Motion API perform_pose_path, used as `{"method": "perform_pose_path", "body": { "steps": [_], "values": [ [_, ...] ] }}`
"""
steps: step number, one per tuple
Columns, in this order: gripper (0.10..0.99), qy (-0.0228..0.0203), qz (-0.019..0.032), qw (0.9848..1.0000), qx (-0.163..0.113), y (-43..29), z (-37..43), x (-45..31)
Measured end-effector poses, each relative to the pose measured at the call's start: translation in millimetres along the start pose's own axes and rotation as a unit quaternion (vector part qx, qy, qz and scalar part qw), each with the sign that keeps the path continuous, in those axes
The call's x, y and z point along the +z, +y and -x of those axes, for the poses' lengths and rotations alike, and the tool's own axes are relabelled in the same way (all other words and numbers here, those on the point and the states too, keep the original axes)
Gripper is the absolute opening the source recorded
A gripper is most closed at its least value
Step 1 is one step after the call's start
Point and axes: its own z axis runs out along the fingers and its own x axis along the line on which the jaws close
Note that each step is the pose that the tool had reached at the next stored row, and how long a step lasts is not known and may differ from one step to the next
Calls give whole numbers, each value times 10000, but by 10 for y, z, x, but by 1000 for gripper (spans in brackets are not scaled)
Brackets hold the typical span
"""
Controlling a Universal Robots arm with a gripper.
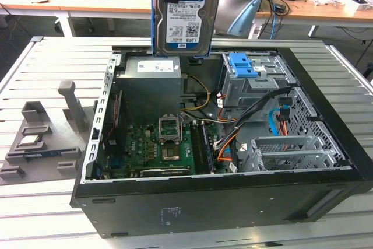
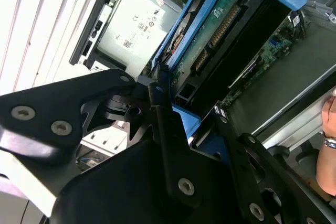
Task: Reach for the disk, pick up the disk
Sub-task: 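Pick up the disk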
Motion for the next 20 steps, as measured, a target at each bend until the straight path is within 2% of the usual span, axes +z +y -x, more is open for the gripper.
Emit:
{"method": "perform_pose_path", "body": {
  "steps": [4,10,20],
  "values": [
    [369,2,0,10000,0,1,-20,0],
    [369,13,1,10000,0,7,-102,3],
    [369,44,3,10000,2,20,-290,7]
  ]
}}
